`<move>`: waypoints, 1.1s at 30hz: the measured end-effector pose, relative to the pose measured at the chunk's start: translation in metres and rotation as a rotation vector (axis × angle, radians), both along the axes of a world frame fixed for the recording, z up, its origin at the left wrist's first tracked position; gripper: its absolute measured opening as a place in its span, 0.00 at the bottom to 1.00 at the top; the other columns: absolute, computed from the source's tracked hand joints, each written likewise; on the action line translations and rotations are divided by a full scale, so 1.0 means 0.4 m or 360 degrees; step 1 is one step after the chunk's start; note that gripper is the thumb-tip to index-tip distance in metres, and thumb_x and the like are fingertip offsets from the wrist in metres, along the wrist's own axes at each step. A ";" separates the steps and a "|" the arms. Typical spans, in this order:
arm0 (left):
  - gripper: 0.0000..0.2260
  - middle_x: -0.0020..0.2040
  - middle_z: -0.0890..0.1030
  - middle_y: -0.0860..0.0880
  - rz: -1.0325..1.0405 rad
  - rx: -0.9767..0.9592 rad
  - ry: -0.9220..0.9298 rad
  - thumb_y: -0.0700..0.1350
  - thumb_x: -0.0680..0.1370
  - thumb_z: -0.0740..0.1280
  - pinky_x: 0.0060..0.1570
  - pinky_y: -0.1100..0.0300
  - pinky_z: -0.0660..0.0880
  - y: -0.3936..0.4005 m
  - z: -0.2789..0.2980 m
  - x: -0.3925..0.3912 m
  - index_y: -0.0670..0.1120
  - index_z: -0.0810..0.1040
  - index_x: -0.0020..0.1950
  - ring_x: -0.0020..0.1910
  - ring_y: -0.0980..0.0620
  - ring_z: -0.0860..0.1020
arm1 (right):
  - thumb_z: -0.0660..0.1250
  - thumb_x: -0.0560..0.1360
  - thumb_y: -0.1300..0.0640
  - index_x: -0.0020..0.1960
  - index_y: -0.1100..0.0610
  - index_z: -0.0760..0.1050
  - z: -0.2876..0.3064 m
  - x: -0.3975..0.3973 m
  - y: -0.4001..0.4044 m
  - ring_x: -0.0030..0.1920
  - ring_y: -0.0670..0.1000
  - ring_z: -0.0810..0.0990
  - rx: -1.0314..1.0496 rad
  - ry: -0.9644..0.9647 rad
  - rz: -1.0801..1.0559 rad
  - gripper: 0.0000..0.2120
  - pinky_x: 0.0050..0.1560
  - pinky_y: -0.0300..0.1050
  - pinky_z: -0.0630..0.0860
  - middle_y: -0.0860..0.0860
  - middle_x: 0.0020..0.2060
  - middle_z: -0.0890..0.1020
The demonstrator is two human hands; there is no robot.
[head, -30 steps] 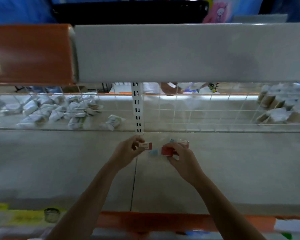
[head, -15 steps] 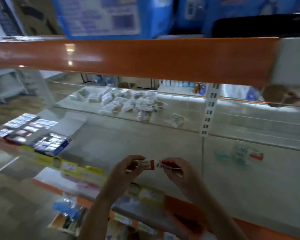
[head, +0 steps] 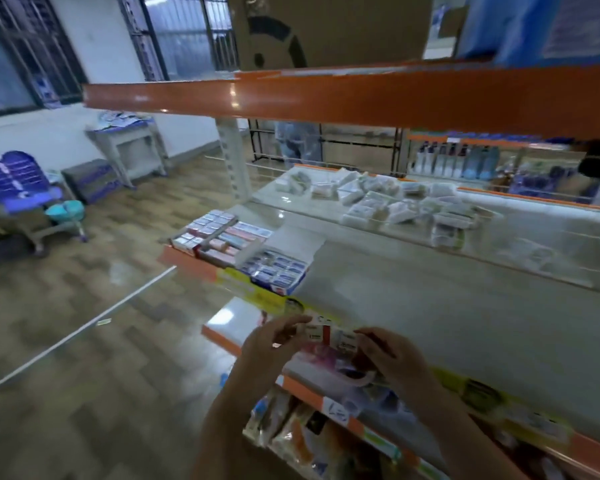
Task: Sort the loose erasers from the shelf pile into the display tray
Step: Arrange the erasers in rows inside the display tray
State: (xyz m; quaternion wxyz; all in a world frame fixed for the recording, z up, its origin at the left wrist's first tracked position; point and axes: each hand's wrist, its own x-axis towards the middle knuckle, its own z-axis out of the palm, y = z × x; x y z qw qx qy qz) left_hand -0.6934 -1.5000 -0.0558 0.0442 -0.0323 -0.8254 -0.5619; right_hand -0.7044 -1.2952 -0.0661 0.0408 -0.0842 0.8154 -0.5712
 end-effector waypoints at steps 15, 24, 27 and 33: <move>0.09 0.44 0.83 0.58 -0.0057 -0.0098 0.0017 0.43 0.75 0.69 0.39 0.69 0.72 -0.441 0.019 -0.273 0.57 0.79 0.49 0.43 0.60 0.80 | 0.65 0.76 0.60 0.40 0.42 0.77 0.039 -0.279 -0.404 0.32 0.38 0.77 -0.0039 0.0164 0.0019 0.13 0.36 0.30 0.71 0.44 0.32 0.81; 0.07 0.42 0.84 0.53 -0.0083 -0.0105 -0.0038 0.46 0.72 0.70 0.39 0.67 0.73 -0.690 0.066 -0.504 0.55 0.80 0.47 0.43 0.60 0.81 | 0.64 0.77 0.54 0.49 0.47 0.78 0.095 -0.498 -0.632 0.38 0.45 0.80 0.0241 0.0235 0.0060 0.05 0.40 0.40 0.78 0.46 0.39 0.81; 0.08 0.42 0.84 0.56 -0.0044 -0.0150 -0.0024 0.53 0.68 0.70 0.42 0.64 0.73 -0.756 0.054 -0.563 0.59 0.79 0.47 0.44 0.58 0.81 | 0.64 0.77 0.54 0.54 0.55 0.80 0.080 -0.533 -0.697 0.39 0.48 0.80 0.0305 0.0234 0.0055 0.09 0.42 0.44 0.79 0.45 0.39 0.80; 0.10 0.39 0.83 0.55 -0.0079 -0.0368 0.0002 0.46 0.73 0.72 0.37 0.57 0.78 -0.847 0.036 -0.715 0.62 0.79 0.44 0.37 0.58 0.79 | 0.65 0.77 0.52 0.56 0.53 0.79 0.064 -0.604 -0.790 0.42 0.40 0.78 0.0262 0.0159 -0.0150 0.11 0.43 0.34 0.76 0.40 0.41 0.79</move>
